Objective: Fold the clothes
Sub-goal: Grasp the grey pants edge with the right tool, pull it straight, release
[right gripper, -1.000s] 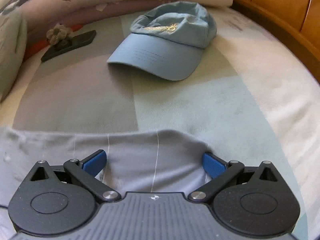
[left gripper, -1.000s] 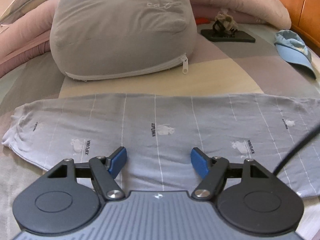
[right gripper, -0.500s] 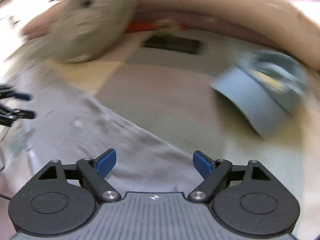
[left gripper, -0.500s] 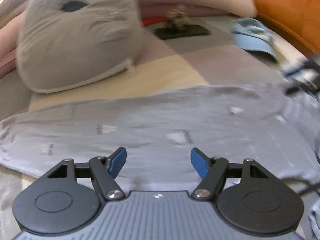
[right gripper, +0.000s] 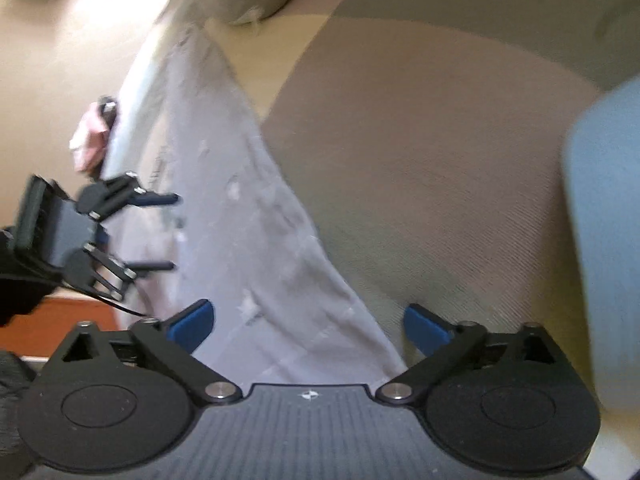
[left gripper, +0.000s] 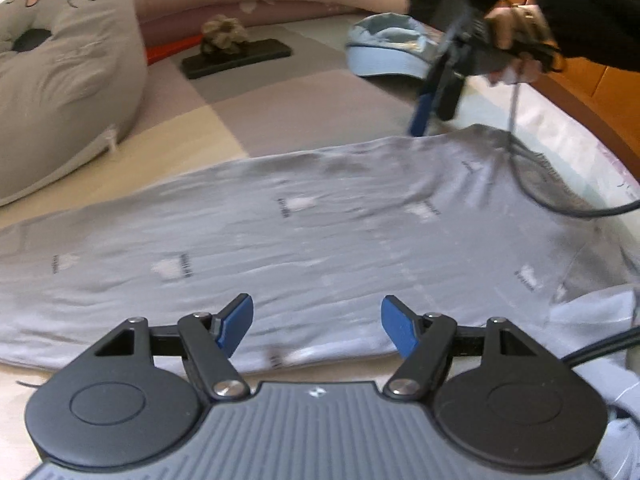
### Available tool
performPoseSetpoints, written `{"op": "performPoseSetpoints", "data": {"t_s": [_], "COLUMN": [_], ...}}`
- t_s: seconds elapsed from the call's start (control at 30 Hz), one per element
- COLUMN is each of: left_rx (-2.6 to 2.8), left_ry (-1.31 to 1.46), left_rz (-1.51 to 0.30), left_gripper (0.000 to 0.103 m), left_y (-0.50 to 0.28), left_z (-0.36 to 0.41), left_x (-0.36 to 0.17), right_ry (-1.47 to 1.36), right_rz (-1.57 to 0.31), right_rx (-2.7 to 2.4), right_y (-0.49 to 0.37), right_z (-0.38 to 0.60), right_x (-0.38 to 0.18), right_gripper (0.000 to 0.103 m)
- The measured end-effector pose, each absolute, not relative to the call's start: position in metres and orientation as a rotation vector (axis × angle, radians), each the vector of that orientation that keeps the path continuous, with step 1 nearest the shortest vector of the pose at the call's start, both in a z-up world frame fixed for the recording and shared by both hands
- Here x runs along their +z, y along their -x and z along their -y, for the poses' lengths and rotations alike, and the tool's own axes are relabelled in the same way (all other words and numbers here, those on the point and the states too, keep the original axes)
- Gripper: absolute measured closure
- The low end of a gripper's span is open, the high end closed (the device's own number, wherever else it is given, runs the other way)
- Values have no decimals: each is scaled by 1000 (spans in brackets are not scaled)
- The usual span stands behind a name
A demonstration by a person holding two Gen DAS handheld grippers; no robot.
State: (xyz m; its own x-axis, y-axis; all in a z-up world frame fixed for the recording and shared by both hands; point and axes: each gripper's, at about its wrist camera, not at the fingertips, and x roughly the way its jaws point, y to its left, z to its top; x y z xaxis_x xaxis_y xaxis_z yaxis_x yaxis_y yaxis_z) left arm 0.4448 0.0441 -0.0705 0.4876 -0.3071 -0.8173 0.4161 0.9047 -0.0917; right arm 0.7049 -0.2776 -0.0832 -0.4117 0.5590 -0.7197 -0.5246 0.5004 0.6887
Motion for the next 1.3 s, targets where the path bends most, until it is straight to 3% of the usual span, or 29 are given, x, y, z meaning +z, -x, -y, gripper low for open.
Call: {"op": "performPoseSetpoints", "data": {"t_s": [0.2,0.3,0.47,0.63,0.67,0.7,0.73,0.77,0.8,1.13,1.3], "left_rx": [-451,-442,-436,-470,-469,-466,-463,-460,-458,-461,-446], "left_ry": [-118,-109,-72,-104,-102,-98,-90,-78,-66,-108,-98], "left_rz": [-970,-976,-984,-968,-971,-974,-975,-978,-980,-988,-983], "left_gripper": [31,31,31,31,31,31,31,31,31,31,31], "left_y": [-454,-457,-465,-466,-466,-466,-465,-464,-464,-447,-448], "left_z": [-35,-37,-36,-27,-27,-27,-28,-29,-29,-25,-28], "left_x": [-69,-71,-73,-71,-71,-71,-71,-70,-70,-66,-63], "right_ry": [-56,-114,-184,-60,-21,12,28,38,45,102,52], "right_rz": [-1672,-1736,-1691,-1623,-1601,-1578,-1565,-1554,-1545,-1349,-1338], "right_rx": [1318,1295,1270,1324,1310,1281,1240,1193,1150,1056,948], "right_y": [-705,-700,-691,-683,-681,-680,-681,-681,-681,-661,-671], "right_z": [263,293,303,275,274,277,280,284,287,289,302], "right_x": [-93,-100,-100,-89,-86,-84,-84,-86,-89,-68,-68], "right_gripper": [1,10,15,20,32,52,63,88,103,101,101]}}
